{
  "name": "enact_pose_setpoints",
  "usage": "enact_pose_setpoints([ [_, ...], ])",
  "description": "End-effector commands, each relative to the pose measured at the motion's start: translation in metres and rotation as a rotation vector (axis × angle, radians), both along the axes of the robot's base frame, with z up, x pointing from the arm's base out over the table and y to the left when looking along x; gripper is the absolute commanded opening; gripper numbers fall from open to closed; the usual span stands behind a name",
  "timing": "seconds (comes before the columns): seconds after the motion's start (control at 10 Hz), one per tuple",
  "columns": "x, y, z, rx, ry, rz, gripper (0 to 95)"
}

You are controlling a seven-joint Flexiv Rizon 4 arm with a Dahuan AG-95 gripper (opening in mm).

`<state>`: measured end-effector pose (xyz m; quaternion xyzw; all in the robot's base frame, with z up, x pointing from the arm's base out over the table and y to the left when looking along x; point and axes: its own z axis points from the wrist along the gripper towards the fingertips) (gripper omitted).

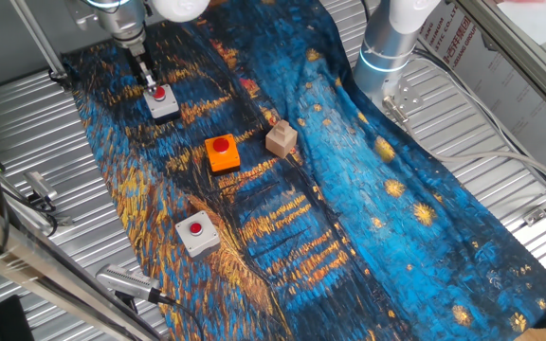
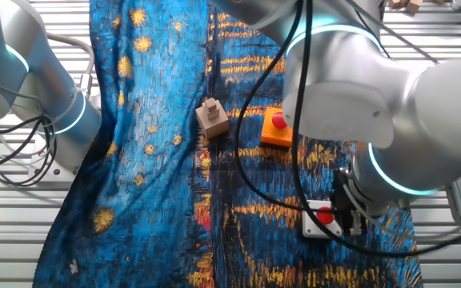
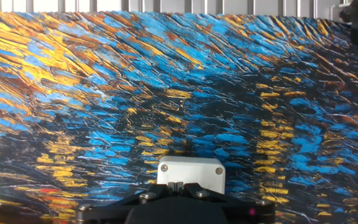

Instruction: Press three buttons from left to right in sequence

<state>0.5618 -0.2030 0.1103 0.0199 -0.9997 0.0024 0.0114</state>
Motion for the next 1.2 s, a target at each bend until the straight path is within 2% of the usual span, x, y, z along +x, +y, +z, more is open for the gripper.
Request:
enact_pose_setpoints([
  [0.1, -0.001, -0.001, 0.001, 0.002, -0.002, -0.004, 0.0],
  [0.3, -0.003, -0.001, 0.004, 0.008, 0.0, -0.01, 0.0],
  [0.5, -0.003, -0.001, 0.002, 0.01, 0.004, -0.016, 0.0],
  [0.8, -0.003, -0.001, -0.018, 0.009, -0.001, -0.018, 0.0],
  [0.9, -0.004, 0.0, -0.032, 0.016, 0.009, -0.022, 0.0],
  [1.0, -0.005, 0.0, -0.04, 0.015, -0.034, -0.024, 0.0],
  [1.1, -0.005, 0.001, -0.044, -0.021, -0.047, -0.004, 0.0],
  [1.2, -0.005, 0.001, -0.041, -0.032, -0.035, 0.003, 0.0],
])
